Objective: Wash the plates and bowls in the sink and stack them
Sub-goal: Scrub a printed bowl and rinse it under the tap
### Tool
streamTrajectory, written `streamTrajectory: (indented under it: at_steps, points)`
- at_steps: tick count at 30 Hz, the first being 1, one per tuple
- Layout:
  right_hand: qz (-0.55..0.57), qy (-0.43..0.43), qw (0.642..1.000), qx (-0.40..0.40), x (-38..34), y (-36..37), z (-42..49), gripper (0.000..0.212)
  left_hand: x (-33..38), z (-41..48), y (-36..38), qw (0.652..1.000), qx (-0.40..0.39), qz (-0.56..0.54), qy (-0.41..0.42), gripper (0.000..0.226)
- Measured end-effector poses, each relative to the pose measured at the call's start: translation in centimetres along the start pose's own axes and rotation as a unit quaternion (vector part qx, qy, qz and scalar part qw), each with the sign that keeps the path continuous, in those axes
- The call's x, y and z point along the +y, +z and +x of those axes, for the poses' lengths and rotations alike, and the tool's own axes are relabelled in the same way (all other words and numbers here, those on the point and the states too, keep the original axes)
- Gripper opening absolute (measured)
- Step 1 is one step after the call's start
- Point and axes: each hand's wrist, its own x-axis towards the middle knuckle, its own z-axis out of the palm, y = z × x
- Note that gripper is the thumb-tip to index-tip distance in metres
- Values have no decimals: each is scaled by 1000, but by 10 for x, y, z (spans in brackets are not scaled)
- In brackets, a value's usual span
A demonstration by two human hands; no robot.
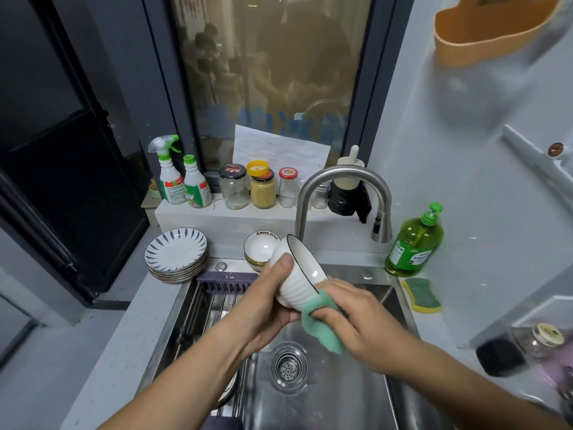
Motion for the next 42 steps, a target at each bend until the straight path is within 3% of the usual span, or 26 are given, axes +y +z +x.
streamTrajectory:
  at_steps: [3, 6, 9, 12, 15, 17, 20, 25, 28, 31, 33, 36, 40, 42]
  points:
    - [-46, -49, 997, -39, 3, 0, -1, 15, 1, -3, -1, 999, 9, -17, -38, 81]
    - [-121, -85, 986, -79, 17, -6, -5, 25, 5, 2, -17, 991, 10, -46, -126, 100]
    - [-87, -82, 990, -74, 17, -4, -11, 22, 8, 4, -21, 984, -28, -14, -175, 111]
    - [-3, -29, 999, -31, 12, 1, -17, 16, 3, -4, -9, 989, -85, -40, -118, 111]
    - [54, 16, 998, 12, 7, 3, -18, 14, -8, -6, -5, 998, -41, -37, -39, 117]
    - [50, 6, 999, -3, 3, 5, -16, 14, -9, -6, -1, 999, -17, -29, -26, 114]
    - [4, -34, 999, -39, 0, 0, -13, 15, -3, -5, -6, 992, -28, -71, -103, 103]
    - [-59, -97, 990, -77, 1, -24, -8, 20, 6, -3, -20, 971, -107, -59, -204, 114]
    - [44, -10, 997, -64, -5, -19, -8, 18, 10, -2, -13, 971, -115, -30, -208, 107]
    - [297, 147, 943, -17, -9, -16, -7, 20, 9, 3, -12, 984, -70, -42, -161, 86]
    - [369, 176, 912, 12, -6, -13, -5, 19, 7, 4, -13, 988, -49, -72, -124, 79]
    - [488, 212, 845, 59, -3, -10, -4, 39, 4, 2, -16, 992, -49, -86, -77, 74]
    - [580, 276, 759, 107, -6, -11, 0, 37, -1, 7, -24, 995, -74, -66, 15, 106]
    - [607, 294, 726, 137, -4, -10, 3, 37, -4, 9, -23, 992, -85, -70, 59, 99]
